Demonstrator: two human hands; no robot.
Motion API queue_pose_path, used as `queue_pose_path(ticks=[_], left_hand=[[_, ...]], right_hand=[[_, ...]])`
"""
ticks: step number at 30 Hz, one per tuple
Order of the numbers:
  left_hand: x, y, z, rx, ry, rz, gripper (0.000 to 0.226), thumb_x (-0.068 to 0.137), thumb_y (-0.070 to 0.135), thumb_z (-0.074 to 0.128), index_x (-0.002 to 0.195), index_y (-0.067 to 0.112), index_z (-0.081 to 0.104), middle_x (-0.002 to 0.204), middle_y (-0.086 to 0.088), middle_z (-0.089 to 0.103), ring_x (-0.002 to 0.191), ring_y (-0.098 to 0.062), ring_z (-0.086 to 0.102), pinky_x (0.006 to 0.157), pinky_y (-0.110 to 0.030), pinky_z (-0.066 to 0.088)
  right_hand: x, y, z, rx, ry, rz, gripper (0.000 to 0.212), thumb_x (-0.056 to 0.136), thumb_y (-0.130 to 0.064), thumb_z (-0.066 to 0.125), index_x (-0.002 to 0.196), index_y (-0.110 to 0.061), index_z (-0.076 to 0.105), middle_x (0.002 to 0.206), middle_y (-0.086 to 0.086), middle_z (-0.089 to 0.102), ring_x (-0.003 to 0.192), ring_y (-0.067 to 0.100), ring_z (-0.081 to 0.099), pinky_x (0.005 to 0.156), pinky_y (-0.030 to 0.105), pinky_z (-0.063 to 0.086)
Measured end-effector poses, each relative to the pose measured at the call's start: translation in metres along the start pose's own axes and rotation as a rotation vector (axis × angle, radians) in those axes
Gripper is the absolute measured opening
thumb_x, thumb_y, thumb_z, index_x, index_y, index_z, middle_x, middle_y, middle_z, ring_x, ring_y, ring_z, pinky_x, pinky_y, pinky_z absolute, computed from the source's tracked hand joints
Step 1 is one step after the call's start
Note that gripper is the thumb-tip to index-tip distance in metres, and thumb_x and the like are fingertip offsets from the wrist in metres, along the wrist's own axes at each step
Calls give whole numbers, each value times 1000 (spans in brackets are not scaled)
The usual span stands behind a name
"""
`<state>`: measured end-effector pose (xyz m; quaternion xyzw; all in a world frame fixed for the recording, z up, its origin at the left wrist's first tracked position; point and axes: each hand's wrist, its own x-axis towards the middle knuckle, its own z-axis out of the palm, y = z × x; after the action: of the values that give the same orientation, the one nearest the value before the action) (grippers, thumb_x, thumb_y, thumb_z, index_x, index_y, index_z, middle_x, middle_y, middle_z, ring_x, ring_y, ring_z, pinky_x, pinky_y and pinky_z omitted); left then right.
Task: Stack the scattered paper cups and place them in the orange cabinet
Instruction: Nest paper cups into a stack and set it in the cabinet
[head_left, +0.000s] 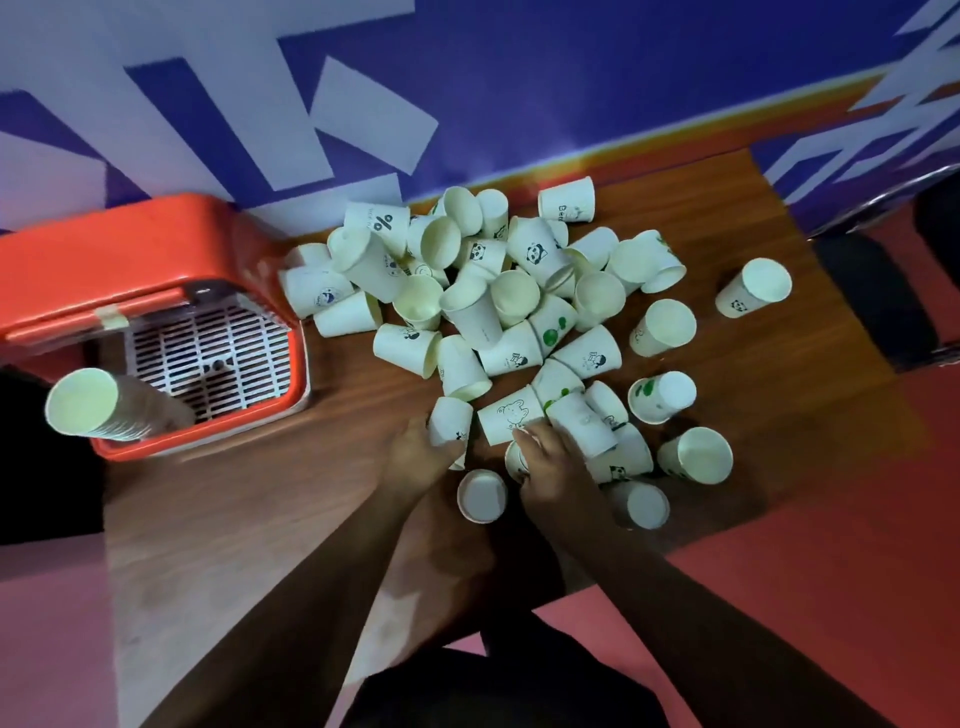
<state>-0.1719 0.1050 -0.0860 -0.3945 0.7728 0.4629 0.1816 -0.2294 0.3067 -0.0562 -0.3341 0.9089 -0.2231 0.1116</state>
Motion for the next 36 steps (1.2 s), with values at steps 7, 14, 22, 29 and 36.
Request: queue_pose_path(ticks=[7, 14, 22, 29, 36], left_hand=[[-21, 2, -28, -311, 107, 42, 43, 88, 30, 75, 126, 23, 56, 112, 0, 62, 96, -14, 63, 67, -17, 50], [-40, 18, -70, -767, 142, 111, 50, 85, 21, 73, 119, 17, 37, 119, -10, 54, 101, -23, 65, 77, -41, 59], [-60, 23, -111, -1247, 64, 240, 55, 89, 25, 63, 138, 7, 49, 135, -18, 62, 114, -25, 64, 91, -41, 50], [-79, -8, -147, -1240, 189, 240, 60, 89, 29, 62, 141, 3, 47, 138, -25, 57, 108, -28, 64, 89, -45, 47], [-103, -55, -200, -1183, 360, 284, 46, 87, 22, 63, 132, 19, 54, 123, 1, 70, 109, -13, 68, 84, -36, 55]], right_hand=[[17, 3, -34, -182, -115, -157, 37, 74, -14, 53, 109, -7, 64, 104, 12, 61, 100, 35, 58, 90, 45, 50], [60, -21, -82, 732, 53, 490, 32, 83, -23, 71, 114, -20, 63, 100, -1, 66, 89, 12, 64, 81, 30, 52], [79, -79, -52, 1488, -140, 613, 42, 94, -1, 56, 131, -22, 56, 114, 12, 66, 102, 29, 66, 86, 36, 53], [86, -152, -30, 1385, -366, 469, 33, 89, -13, 69, 118, -27, 63, 119, 2, 69, 95, 19, 66, 82, 38, 52], [105, -211, -1, 1215, -497, 466, 48, 74, -19, 80, 117, -18, 58, 121, 14, 67, 100, 20, 68, 85, 37, 51]])
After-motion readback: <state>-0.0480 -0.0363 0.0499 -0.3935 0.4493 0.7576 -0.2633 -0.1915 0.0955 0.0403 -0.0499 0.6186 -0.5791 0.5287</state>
